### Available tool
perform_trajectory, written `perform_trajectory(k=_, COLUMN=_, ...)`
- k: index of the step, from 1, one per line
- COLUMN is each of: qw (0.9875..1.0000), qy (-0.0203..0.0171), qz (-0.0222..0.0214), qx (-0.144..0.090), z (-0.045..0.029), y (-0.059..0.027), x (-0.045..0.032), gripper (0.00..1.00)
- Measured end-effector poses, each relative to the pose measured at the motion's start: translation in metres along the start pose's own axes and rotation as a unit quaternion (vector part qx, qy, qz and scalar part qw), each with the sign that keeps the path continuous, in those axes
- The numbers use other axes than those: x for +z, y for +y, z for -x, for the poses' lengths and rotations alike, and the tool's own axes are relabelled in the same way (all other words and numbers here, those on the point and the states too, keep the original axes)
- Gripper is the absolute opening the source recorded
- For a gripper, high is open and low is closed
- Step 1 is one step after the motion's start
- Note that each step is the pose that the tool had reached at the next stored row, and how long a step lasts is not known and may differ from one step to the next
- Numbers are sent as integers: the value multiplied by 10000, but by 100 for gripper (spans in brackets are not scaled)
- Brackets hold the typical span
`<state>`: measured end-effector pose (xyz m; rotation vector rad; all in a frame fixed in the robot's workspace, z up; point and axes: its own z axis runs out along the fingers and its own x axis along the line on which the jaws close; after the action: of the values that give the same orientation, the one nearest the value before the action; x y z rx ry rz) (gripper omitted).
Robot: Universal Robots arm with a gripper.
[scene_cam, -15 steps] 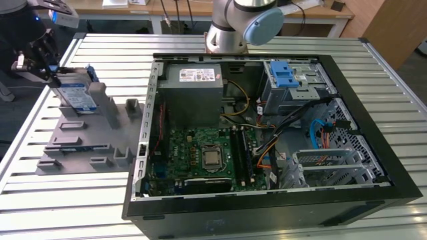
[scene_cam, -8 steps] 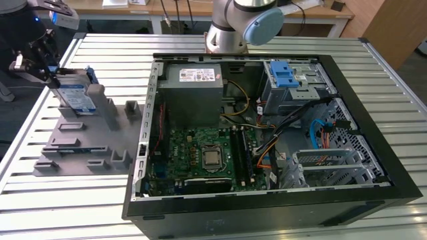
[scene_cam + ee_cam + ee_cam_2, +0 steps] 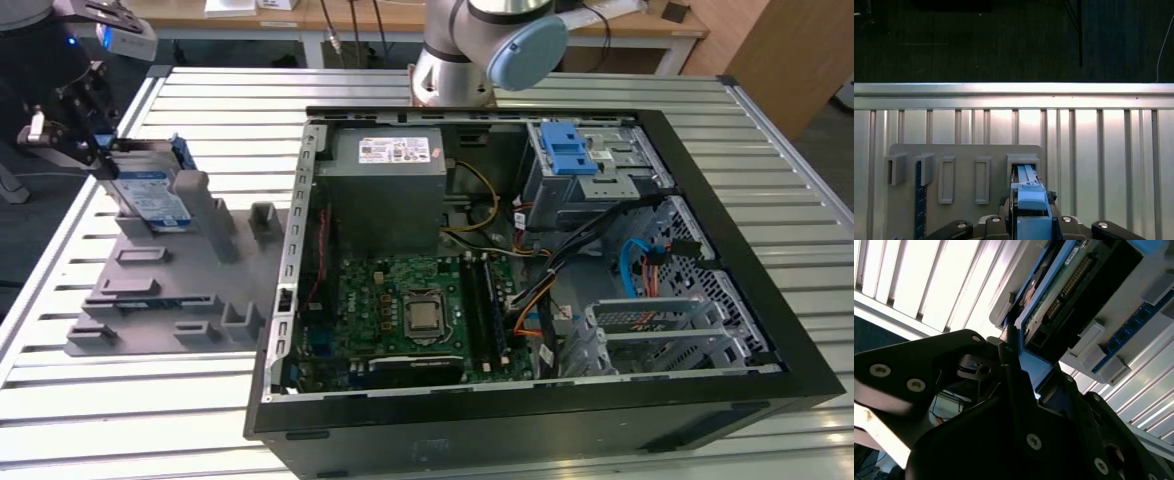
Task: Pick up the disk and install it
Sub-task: 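Pick up the disk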
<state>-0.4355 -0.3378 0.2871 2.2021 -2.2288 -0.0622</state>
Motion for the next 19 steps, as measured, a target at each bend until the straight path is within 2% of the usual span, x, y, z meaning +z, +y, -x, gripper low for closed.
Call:
perform_trajectory(k=12, qw=10000, qy=-30, qz=-2, qx=-60, z=17, y=0, x=4, gripper=37)
perform_trajectory(k=14, qw=10000, qy=-34, qz=1, qx=-61, z=18, y=0, x=2, gripper=38)
perform_trajectory(k=15, qw=10000, qy=-34, qz=1, qx=-61, z=17, y=0, x=1, gripper=44)
perform_trajectory(k=19, qw=10000, qy=-35, qz=1, qx=-61, z=17, y=0, x=-9, gripper=44)
